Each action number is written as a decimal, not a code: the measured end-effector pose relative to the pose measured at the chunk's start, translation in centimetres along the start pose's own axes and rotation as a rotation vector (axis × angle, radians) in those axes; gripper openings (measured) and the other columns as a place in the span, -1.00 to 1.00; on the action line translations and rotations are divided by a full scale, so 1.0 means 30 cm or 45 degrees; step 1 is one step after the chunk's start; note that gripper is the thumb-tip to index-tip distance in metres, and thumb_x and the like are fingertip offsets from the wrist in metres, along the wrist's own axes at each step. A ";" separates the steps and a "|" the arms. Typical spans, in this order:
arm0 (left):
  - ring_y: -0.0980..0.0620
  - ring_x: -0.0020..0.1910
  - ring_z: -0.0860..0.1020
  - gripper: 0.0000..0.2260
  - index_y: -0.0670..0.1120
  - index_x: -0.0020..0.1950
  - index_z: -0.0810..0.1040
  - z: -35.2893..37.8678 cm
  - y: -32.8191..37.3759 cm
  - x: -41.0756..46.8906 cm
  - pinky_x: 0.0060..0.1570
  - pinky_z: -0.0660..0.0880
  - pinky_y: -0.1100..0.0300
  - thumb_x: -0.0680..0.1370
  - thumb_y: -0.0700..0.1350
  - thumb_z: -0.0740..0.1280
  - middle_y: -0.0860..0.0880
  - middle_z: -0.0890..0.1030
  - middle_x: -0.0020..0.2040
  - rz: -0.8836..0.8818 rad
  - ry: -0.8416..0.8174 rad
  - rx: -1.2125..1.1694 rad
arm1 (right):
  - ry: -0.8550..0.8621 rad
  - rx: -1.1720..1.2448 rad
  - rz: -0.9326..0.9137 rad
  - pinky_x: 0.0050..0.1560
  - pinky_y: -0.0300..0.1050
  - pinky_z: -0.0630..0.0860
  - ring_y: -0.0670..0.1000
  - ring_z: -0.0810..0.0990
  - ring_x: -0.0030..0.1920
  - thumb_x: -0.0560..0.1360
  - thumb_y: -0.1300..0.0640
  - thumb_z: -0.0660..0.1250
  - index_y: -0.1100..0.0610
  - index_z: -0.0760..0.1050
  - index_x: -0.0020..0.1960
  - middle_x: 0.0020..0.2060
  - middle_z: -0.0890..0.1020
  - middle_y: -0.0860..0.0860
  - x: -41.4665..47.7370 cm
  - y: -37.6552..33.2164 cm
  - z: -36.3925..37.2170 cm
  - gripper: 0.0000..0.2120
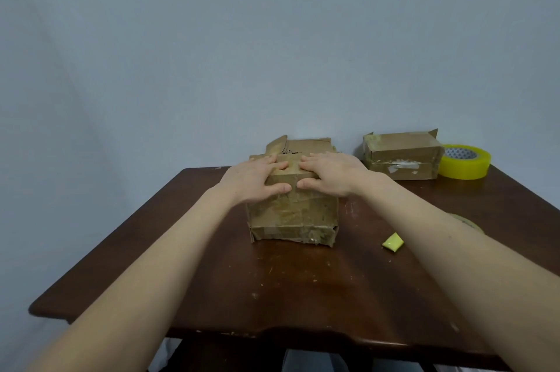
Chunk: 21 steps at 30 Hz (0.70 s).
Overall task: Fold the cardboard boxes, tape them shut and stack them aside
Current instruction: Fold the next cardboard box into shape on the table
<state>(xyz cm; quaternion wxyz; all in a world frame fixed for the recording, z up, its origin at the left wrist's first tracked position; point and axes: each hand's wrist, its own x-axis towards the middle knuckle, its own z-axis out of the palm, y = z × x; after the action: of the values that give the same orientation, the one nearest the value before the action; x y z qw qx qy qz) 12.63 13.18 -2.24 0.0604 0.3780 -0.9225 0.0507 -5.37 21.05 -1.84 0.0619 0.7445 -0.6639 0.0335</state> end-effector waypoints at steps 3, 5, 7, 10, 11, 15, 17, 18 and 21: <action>0.03 0.50 0.18 -0.39 0.18 0.52 0.14 0.003 -0.011 -0.001 0.40 0.21 0.04 0.51 0.33 0.16 0.07 0.12 0.56 0.000 0.005 -0.029 | -0.001 0.032 -0.008 0.45 0.05 0.20 0.02 0.20 0.50 0.58 -0.23 0.09 0.06 0.30 0.46 0.49 0.27 -0.02 -0.004 0.000 -0.001 -0.44; 0.02 0.50 0.18 -0.40 0.18 0.51 0.17 0.007 -0.012 -0.001 0.40 0.21 0.04 0.51 0.32 0.18 0.07 0.13 0.55 0.007 0.038 -0.021 | 0.020 0.025 -0.021 0.47 0.03 0.14 0.01 0.11 0.53 0.59 -0.22 0.09 0.06 0.23 0.50 0.52 0.22 -0.02 -0.007 -0.001 -0.001 -0.42; 0.02 0.49 0.21 -0.39 0.16 0.51 0.18 0.004 -0.014 0.007 0.39 0.23 0.03 0.50 0.31 0.20 0.06 0.17 0.54 0.020 0.042 -0.049 | 0.006 0.034 -0.013 0.49 0.04 0.11 0.03 0.08 0.54 0.58 -0.23 0.09 0.06 0.20 0.51 0.53 0.19 -0.01 -0.001 0.003 -0.004 -0.40; 0.02 0.43 0.31 -0.29 0.13 0.53 0.15 -0.009 -0.019 0.021 0.31 0.32 0.05 0.45 0.29 0.31 0.07 0.29 0.49 -0.033 0.083 -0.188 | 0.009 0.071 0.050 0.51 0.07 0.06 0.09 0.00 0.55 0.55 -0.27 0.13 0.02 0.04 0.56 0.55 0.11 0.01 0.010 0.014 -0.003 -0.30; 0.00 0.41 0.33 -0.25 0.13 0.53 0.14 -0.014 -0.016 0.023 0.28 0.34 0.05 0.43 0.29 0.34 0.07 0.32 0.47 -0.055 0.112 -0.213 | 0.032 0.068 0.074 0.50 0.08 0.06 0.09 -0.02 0.55 0.53 -0.29 0.14 0.00 0.00 0.57 0.55 0.09 0.01 0.013 0.021 -0.002 -0.27; -0.06 0.42 0.31 -0.12 0.10 0.55 0.08 -0.033 0.015 0.029 0.33 0.31 0.01 0.34 0.33 0.39 0.08 0.29 0.49 -0.071 0.046 -0.155 | 0.010 0.070 0.106 0.51 0.13 0.06 0.11 -0.03 0.55 0.44 -0.33 0.27 -0.03 -0.06 0.57 0.55 0.08 0.01 0.010 0.034 0.009 -0.13; -0.04 0.44 0.30 -0.07 0.09 0.55 0.08 -0.046 0.022 0.028 0.35 0.29 0.01 0.31 0.35 0.40 0.09 0.28 0.50 -0.070 0.025 -0.180 | 0.020 0.084 0.113 0.50 0.15 0.08 0.11 -0.03 0.55 0.39 -0.33 0.33 -0.03 -0.07 0.57 0.56 0.06 0.03 0.004 0.036 0.008 -0.06; -0.01 0.44 0.31 -0.06 0.11 0.55 0.08 -0.053 0.022 0.026 0.35 0.31 0.02 0.29 0.37 0.40 0.10 0.28 0.49 -0.066 0.034 -0.207 | 0.029 0.102 0.122 0.49 0.17 0.09 0.12 -0.04 0.55 0.37 -0.32 0.36 -0.03 -0.08 0.57 0.56 0.04 0.03 -0.002 0.035 0.006 -0.03; 0.05 0.45 0.29 -0.06 0.14 0.55 0.07 -0.074 0.040 0.011 0.36 0.31 0.01 0.29 0.37 0.40 0.12 0.24 0.51 -0.029 0.036 -0.271 | 0.001 0.181 0.130 0.48 0.20 0.10 0.11 -0.07 0.55 0.33 -0.30 0.42 -0.04 -0.12 0.57 0.56 -0.01 0.03 -0.019 0.033 0.004 0.04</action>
<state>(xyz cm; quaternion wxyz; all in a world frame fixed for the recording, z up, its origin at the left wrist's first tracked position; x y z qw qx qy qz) 11.71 14.12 -0.05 0.1138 0.3790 -0.9174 -0.0428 -6.44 21.50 -1.97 0.0075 0.7122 -0.6968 0.0840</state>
